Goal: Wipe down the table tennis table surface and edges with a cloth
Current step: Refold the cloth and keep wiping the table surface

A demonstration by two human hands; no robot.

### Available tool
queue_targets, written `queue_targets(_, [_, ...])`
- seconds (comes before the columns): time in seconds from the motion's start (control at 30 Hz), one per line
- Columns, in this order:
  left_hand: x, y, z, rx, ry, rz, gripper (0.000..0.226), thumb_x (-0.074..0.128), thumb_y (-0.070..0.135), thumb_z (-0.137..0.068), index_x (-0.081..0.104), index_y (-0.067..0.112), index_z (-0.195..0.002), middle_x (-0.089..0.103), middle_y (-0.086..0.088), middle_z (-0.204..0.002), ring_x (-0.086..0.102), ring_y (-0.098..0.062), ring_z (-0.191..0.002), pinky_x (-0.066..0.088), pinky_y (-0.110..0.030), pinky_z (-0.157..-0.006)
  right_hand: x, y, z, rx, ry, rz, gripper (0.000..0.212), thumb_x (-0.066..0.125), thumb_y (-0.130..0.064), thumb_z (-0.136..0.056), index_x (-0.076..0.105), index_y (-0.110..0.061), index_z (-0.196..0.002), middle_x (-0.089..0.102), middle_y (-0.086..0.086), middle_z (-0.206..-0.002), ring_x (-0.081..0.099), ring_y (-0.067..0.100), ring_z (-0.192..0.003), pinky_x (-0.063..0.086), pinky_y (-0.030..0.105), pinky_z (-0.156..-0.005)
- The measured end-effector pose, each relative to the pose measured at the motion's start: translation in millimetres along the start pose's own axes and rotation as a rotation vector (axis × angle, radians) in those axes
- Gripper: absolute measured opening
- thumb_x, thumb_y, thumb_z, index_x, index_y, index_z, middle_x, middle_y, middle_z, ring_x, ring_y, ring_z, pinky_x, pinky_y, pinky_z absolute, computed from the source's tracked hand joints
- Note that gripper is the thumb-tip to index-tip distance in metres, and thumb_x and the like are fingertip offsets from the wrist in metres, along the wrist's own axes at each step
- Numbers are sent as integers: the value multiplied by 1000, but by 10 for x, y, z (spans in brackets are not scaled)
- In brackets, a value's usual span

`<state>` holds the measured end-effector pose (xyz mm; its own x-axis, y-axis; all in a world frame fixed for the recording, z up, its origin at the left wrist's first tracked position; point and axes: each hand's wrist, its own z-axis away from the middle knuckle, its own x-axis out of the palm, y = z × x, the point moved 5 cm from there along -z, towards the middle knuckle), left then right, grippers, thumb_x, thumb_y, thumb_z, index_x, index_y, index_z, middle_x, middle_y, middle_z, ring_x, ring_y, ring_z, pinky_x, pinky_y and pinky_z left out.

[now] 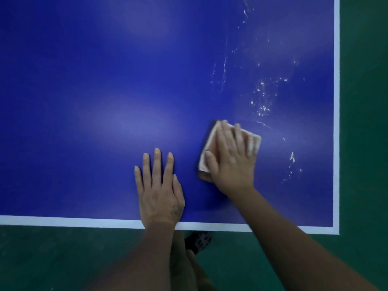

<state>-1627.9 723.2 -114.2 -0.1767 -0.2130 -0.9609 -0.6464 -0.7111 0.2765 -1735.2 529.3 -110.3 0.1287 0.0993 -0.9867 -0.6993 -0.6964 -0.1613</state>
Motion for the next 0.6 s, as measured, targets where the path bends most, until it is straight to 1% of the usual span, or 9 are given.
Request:
queue_targets(0.07, [-15,1,-11,-1,-12,8,61,39,32,-112,33,20,-171,20,-8,-182,12,-34,-169,14,-60,-135,59,-408,-263,-71,-4,-21,74,36,-62,-109,24,-23,-171,14,-9,-180,7,21,-167,16,66,-128])
queue_targets(0.13, [-40,17,-10,3,-34,8,62,41,32,-111,32,21,-172,18,-7,-182,11,-33,-170,14,-59,-136,95,-659,-501,-133,-2,-66,73,38,-61,-110,27,-21,-170,18,-8,-179,8,21,-167,16,63,-129])
queue_targets(0.17, [-56,16,-14,3,-33,15,62,42,31,-111,33,21,-171,19,-7,-182,11,-32,-170,13,-58,-136,99,-686,-606,-159,5,-89,73,40,-61,-110,30,-21,-170,20,-7,-179,10,22,-167,16,62,-130])
queue_targets(0.23, [-93,7,-30,-15,-2,68,58,46,29,-110,42,19,-168,26,-6,-180,17,-30,-169,14,-56,-136,63,-517,-746,-175,35,-91,72,42,-63,-109,36,-23,-168,24,-7,-178,13,24,-167,19,62,-129])
queue_targets(0.33, [-170,-24,-144,-95,66,233,50,52,20,-109,56,10,-157,44,-4,-172,29,-27,-165,22,-55,-135,-16,68,-755,-60,46,-15,72,41,-63,-108,32,-26,-169,21,-8,-178,14,25,-167,16,63,-129])
queue_targets(0.4, [-232,-19,-381,-145,95,320,48,53,17,-108,57,6,-154,51,-6,-166,36,-27,-162,25,-55,-134,-74,474,-652,60,20,7,73,40,-61,-108,26,-26,-171,17,-9,-179,10,25,-167,14,63,-130])
queue_targets(0.47, [-294,23,-745,-177,120,389,46,53,17,-107,59,4,-152,53,-9,-164,40,-30,-160,24,-52,-134,-134,722,-516,148,-7,11,74,36,-60,-109,21,-25,-172,13,-8,-180,6,25,-167,13,63,-130])
queue_targets(0.53, [-339,88,-1189,-161,136,418,43,55,14,-108,61,2,-148,54,-13,-163,41,-34,-159,24,-51,-134,-154,727,-435,177,-5,20,74,37,-58,-109,22,-22,-172,15,-5,-180,7,27,-167,13,64,-130])
queue_targets(0.6, [-356,150,-1618,-133,135,413,40,56,12,-109,62,2,-147,53,-14,-163,40,-35,-159,24,-54,-133,-116,469,-460,128,1,25,73,41,-57,-108,29,-21,-170,18,-3,-179,9,27,-167,14,65,-130])
